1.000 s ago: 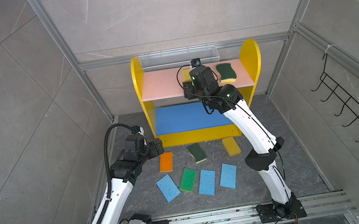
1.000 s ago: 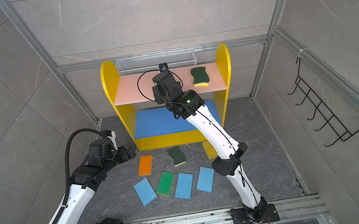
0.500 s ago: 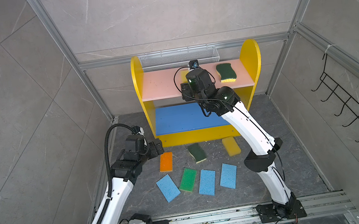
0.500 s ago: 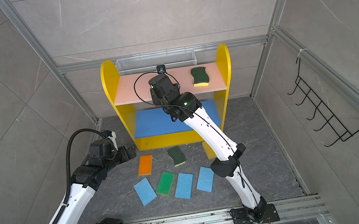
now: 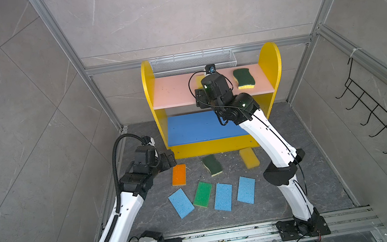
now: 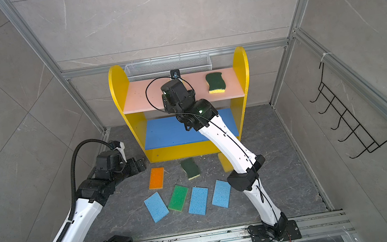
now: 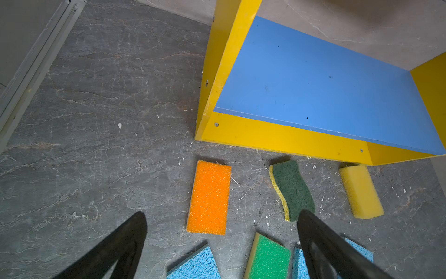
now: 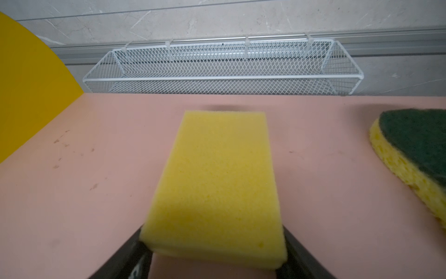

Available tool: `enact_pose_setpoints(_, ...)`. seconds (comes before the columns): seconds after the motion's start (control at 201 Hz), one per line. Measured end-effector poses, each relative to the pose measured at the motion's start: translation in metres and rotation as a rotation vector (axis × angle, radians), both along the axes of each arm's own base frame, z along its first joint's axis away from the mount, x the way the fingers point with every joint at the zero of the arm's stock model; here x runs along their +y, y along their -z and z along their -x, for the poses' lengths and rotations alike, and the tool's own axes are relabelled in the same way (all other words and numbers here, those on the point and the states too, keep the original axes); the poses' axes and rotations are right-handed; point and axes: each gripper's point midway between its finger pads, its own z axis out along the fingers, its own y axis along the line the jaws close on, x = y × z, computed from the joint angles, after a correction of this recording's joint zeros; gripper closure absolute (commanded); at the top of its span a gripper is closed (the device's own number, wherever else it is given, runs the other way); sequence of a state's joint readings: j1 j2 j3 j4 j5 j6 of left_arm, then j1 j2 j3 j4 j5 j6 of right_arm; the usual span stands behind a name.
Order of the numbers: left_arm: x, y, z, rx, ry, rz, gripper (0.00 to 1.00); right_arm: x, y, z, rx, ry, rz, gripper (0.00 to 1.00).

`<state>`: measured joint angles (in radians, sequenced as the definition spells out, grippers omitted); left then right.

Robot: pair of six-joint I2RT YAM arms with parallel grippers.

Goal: Arrange cleaning sponges on a shelf
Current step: Move the cleaning sponge to the shelf.

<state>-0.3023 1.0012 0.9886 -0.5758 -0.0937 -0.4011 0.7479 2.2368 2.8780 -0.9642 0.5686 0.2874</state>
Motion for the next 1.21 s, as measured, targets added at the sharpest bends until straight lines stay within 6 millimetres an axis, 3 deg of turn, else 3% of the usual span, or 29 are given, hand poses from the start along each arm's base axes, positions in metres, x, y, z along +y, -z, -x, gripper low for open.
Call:
enact_pose_setpoints(0.189, 0.0, 0.001, 0.0, 0.002, 0.0, -0.001, 0.0, -0.008, 0.0, -0.007, 0.002, 0.006, -0.008, 0.22)
enact_pose_setpoints(0.393, 0.0, 0.003, -0.001, 0.01, 0.0, -0.003, 0.0, -0.001, -0.001, -0.006, 0.005, -0.034, -0.019, 0.15)
enact_pose_setpoints(0.881, 0.0, 0.004, -0.001, 0.013, 0.0, -0.003, 0.0, -0.006, -0.001, 0.009, 0.041, -0.086, 0.029, 0.03)
enact_pose_setpoints(1.215, 0.001, 0.003, -0.001, 0.012, -0.004, -0.004, 0.0, -0.004, -0.003, 0.021, 0.068, -0.142, 0.025, 0.05)
